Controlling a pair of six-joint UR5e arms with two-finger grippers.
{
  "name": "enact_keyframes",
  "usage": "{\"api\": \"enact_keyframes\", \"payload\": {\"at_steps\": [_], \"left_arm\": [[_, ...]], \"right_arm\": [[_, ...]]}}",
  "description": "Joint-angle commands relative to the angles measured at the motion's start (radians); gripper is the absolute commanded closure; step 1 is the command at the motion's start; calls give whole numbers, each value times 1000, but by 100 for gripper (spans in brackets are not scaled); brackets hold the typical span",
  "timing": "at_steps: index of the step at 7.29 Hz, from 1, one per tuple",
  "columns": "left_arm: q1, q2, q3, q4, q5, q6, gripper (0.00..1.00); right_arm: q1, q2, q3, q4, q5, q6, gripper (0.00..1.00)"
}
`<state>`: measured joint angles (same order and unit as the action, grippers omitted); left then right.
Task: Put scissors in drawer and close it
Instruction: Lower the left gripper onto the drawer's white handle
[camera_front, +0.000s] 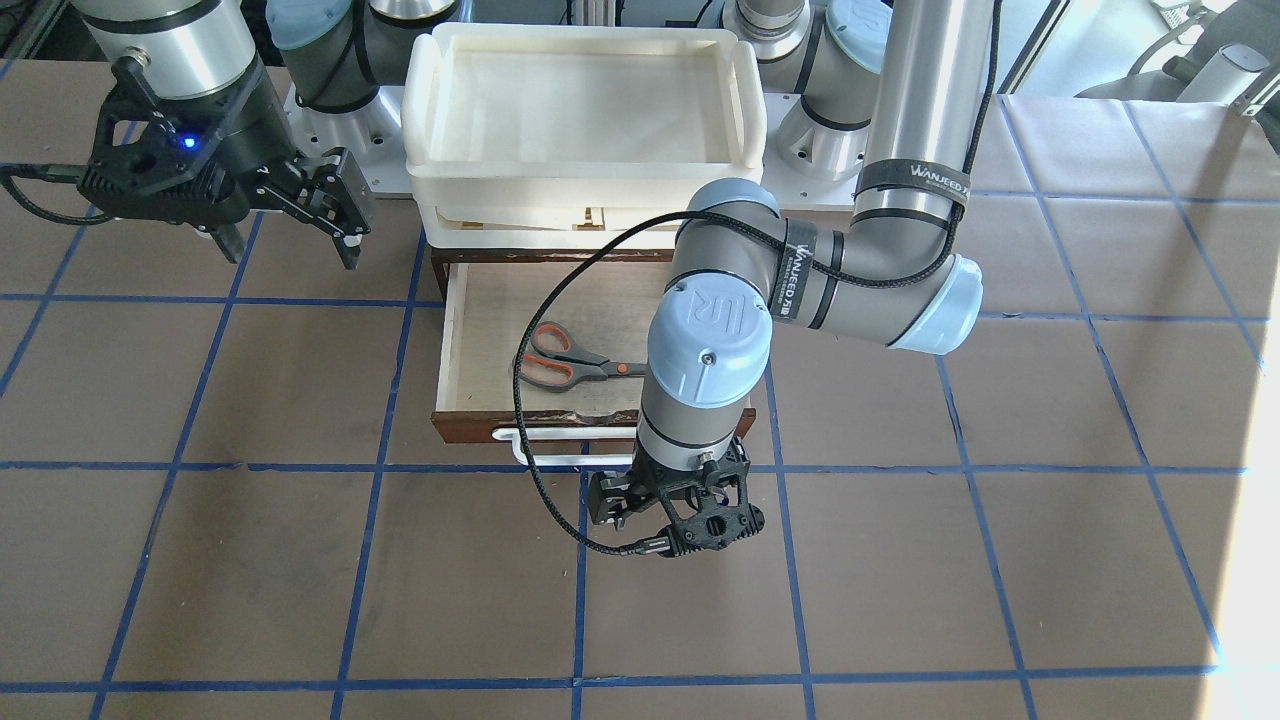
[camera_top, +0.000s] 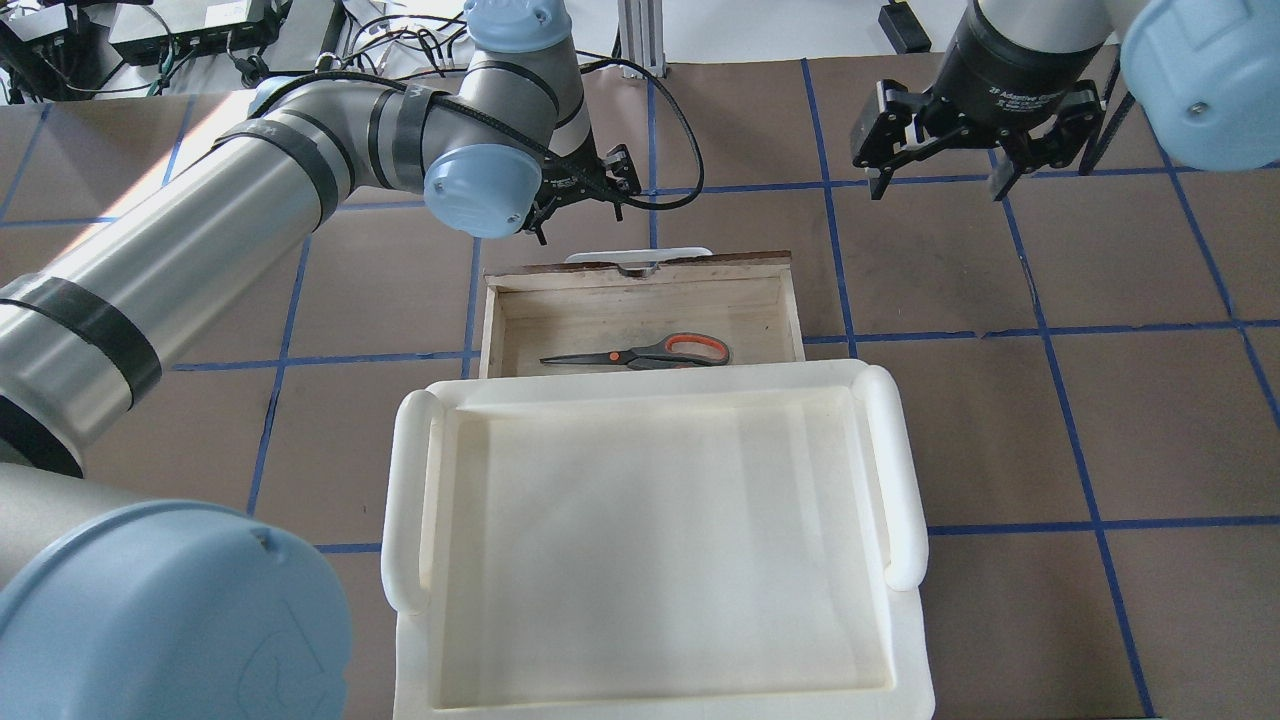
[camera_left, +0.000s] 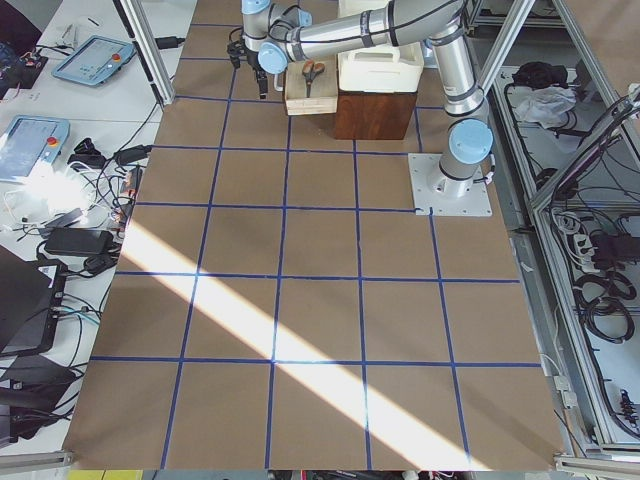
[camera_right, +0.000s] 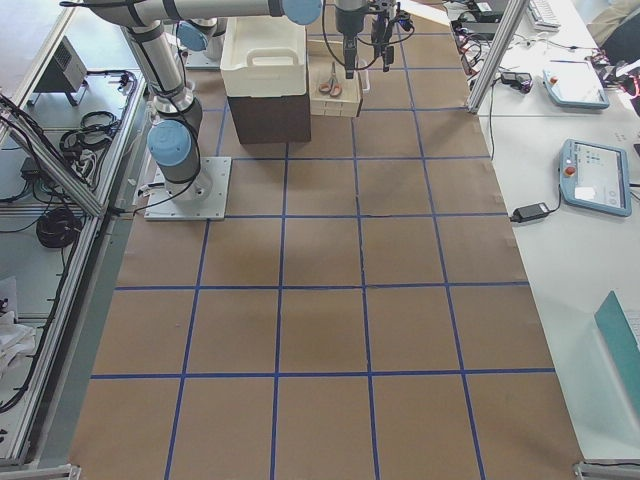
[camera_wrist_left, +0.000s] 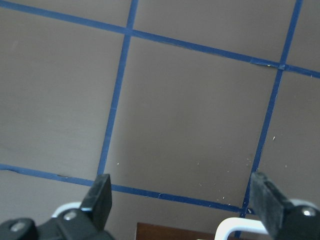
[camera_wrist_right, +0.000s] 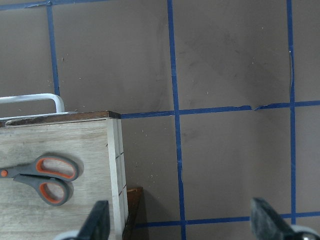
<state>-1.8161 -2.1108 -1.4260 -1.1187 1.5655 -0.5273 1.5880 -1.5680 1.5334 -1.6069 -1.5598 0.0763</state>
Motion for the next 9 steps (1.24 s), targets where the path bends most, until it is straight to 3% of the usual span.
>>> {"api": "enact_keyframes", "payload": {"at_steps": [1, 9], "left_arm": [[-6, -1, 2, -64, -5, -2, 0], [-5, 25, 50, -269, -61, -31, 0]], "right_arm": [[-2, 0, 1, 4, 0, -1, 0], [-2, 0, 4, 2, 3, -1, 0]]}}
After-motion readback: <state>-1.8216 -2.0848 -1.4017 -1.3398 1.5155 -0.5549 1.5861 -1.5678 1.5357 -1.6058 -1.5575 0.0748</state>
